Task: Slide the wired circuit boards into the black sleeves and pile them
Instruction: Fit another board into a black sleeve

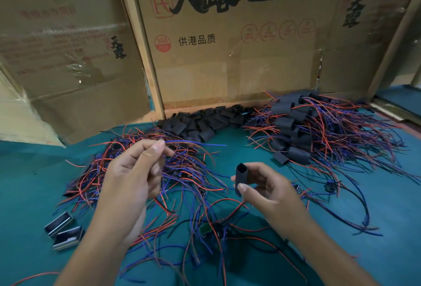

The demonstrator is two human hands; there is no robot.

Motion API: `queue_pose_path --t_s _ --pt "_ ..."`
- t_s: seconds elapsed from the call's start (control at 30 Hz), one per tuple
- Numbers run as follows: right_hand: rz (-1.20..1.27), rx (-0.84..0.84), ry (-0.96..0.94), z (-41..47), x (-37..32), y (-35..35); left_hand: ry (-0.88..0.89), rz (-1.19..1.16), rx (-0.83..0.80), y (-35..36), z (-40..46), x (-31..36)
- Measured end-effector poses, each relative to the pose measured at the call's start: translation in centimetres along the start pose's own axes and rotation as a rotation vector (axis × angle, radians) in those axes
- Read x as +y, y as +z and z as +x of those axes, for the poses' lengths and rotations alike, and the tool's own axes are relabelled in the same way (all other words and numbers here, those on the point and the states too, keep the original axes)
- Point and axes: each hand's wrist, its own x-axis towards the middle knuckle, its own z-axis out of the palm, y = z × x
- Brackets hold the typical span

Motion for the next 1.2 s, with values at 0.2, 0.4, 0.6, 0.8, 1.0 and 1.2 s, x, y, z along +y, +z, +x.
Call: queue_pose_path --t_s 0.2,0.4,0.6,0.8,1.0,1.2 --pt "0.234 -0.066 0.006 -0.4 -1.0 1.7 -0.009 -0.128 0.016 0.5 -0.5 -0.7" --pt "0.539 -0.212 0.106 -0.4 -2.2 1.5 -0.016 -0.146 -0.11 -1.3 0.3 -2.1" --pt "0.585 -0.28 0.101 -0.5 -1.9 1.4 -0.031 -0.118 -0.209 -2.1 0.6 -2.6" --pt "0.588 -0.331 0.089 -0.6 -2.4 1.1 -0.015 -0.118 -0.214 -1.3 0.1 -1.8" --pt "0.641 -0.342 0.072 -0.5 -2.7 0.9 -0.043 -0.094 -0.193 -1.9 0.4 -2.0" --pt "0.666 -0.347 0.071 -0.5 -2.7 0.8 -0.078 -0.129 -0.133 -1.3 -0.3 -1.6"
